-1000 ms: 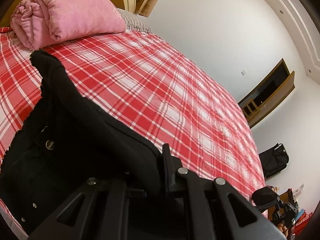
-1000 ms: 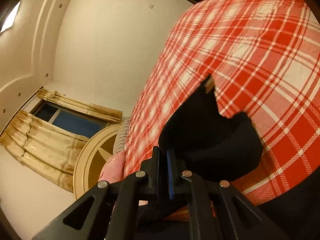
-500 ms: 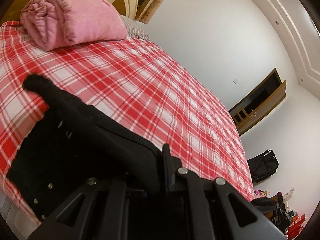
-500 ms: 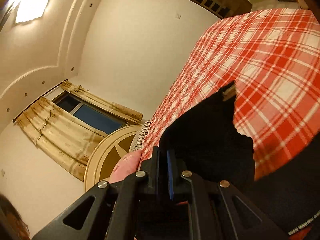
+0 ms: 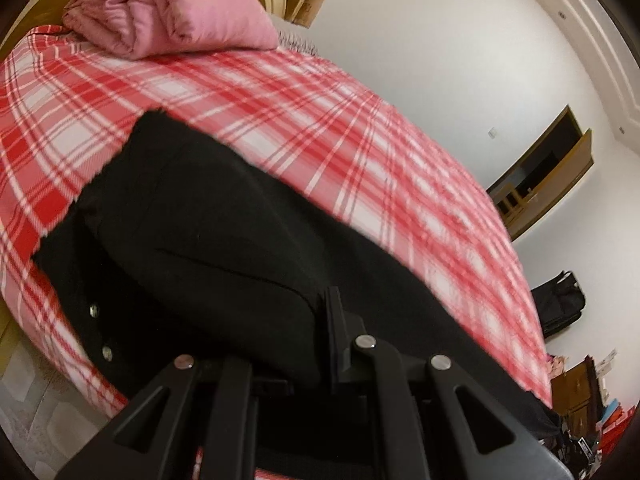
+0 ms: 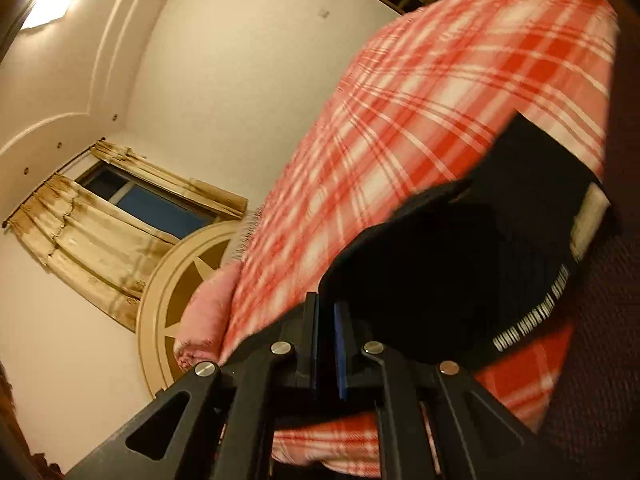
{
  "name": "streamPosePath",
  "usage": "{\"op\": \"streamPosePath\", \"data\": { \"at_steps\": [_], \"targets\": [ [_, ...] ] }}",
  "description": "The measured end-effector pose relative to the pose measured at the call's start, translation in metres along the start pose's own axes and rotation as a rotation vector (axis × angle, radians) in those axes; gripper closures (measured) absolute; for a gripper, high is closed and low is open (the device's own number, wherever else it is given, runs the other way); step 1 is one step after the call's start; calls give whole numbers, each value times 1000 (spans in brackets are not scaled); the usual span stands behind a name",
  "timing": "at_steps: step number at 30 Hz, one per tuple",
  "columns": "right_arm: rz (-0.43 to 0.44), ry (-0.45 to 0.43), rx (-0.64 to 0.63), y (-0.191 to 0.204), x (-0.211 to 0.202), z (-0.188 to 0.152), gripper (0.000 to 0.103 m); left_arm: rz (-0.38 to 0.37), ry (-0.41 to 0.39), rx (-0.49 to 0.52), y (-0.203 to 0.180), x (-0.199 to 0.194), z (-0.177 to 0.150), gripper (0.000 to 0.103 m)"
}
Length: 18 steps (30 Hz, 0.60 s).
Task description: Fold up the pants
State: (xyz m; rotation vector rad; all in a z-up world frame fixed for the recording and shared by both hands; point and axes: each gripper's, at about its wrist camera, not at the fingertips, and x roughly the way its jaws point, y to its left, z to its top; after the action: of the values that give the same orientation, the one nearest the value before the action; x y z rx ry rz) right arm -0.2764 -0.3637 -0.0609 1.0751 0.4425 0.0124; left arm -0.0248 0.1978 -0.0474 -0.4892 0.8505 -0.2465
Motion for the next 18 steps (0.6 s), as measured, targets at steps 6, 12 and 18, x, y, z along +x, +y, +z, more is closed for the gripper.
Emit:
{"op": "streamPosePath", "data": {
  "at_steps": [6, 12, 18],
  "targets": [
    [-119, 75, -7, -21, 2, -25, 96, 38, 13, 9, 12, 4, -17, 91],
    [-277, 130, -94, -20, 0, -35, 92, 74, 42, -3, 23, 15, -34, 91],
    [-313, 91, -105, -9, -35, -7, 52, 139, 27, 68, 17, 17, -38, 86]
  ]
}}
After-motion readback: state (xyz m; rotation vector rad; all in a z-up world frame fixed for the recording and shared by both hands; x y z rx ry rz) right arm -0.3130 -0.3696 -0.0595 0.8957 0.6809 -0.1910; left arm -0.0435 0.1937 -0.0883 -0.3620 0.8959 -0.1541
